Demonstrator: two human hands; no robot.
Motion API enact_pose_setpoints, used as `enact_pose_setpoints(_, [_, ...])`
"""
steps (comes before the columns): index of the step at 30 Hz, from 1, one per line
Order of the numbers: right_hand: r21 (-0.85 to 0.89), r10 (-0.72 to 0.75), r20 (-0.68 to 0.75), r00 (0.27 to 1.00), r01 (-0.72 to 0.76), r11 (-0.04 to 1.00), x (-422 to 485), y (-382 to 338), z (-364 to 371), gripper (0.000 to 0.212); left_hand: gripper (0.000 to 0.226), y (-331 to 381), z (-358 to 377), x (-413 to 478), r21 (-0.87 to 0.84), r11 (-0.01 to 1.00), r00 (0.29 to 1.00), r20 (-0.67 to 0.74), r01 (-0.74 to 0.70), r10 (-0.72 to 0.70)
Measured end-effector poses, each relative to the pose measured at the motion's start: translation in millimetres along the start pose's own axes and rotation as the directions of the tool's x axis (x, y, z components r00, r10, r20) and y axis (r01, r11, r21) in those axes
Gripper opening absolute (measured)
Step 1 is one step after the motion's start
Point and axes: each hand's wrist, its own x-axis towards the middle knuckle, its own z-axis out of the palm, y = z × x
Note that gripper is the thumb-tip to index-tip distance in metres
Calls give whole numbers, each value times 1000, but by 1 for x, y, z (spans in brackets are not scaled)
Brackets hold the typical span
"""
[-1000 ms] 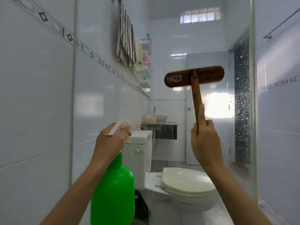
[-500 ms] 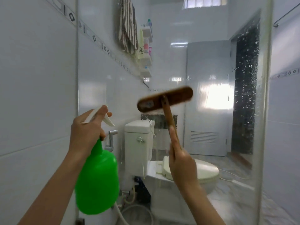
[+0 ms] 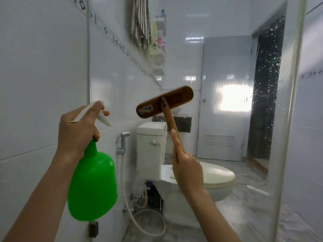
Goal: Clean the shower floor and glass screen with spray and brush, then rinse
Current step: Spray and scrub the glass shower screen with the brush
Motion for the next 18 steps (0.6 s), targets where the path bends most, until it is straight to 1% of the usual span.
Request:
enact_pose_setpoints(1, [27, 19, 17, 1000, -20, 999, 3, -4, 0, 70, 25, 1, -4, 0, -5, 1000, 1000, -5, -1, 1])
enact_pose_setpoints(3, [47, 26, 89, 996, -30, 998, -19, -4, -2, 79, 24, 1, -8, -1, -23, 1000, 1000, -3, 4, -4])
enact_pose_setpoints(5, [50, 48, 173, 984, -58, 997, -52, -6, -6, 89, 25, 2, -12, -3, -36, 999, 1000, -6, 11, -11])
enact_pose_setpoints(6, [28, 41, 198, 979, -47, 998, -53, -9, -7, 91, 26, 2, -13, -4, -38, 999, 1000, -9, 10, -10])
enact_pose_setpoints(7, [3, 8, 189, 982, -9, 1000, -39, -16, -6, 90, 26, 3, -14, -4, -38, 999, 1000, -13, 8, -9])
enact_pose_setpoints(9, [-30, -68, 94, 993, 71, 997, 26, -43, -5, 80, 26, 6, -16, -3, -41, 999, 1000, -18, 8, -8])
enact_pose_setpoints(11, [-35, -40, 78, 996, 43, 998, 93, -67, -9, 72, 26, 9, -17, -1, -43, 999, 1000, -22, 5, -6])
enact_pose_setpoints(13, [-31, -34, 61, 998, 36, 999, 124, -72, -8, 71, 25, 10, -18, -1, -47, 999, 1000, -30, 5, -6])
enact_pose_setpoints(14, [-16, -16, 60, 998, 17, 1000, 117, -70, -5, 72, 24, 12, -21, 0, -61, 998, 999, -32, 0, -2])
enact_pose_setpoints(16, [-3, 16, 97, 995, -16, 1000, 67, -61, -3, 74, 23, 13, -24, 2, -86, 996, 1000, -23, -5, 3])
enact_pose_setpoints(18, [30, 1, 120, 993, -5, 1000, 14, -56, -4, 78, 23, 14, -27, 2, -102, 995, 1000, -20, -10, 8])
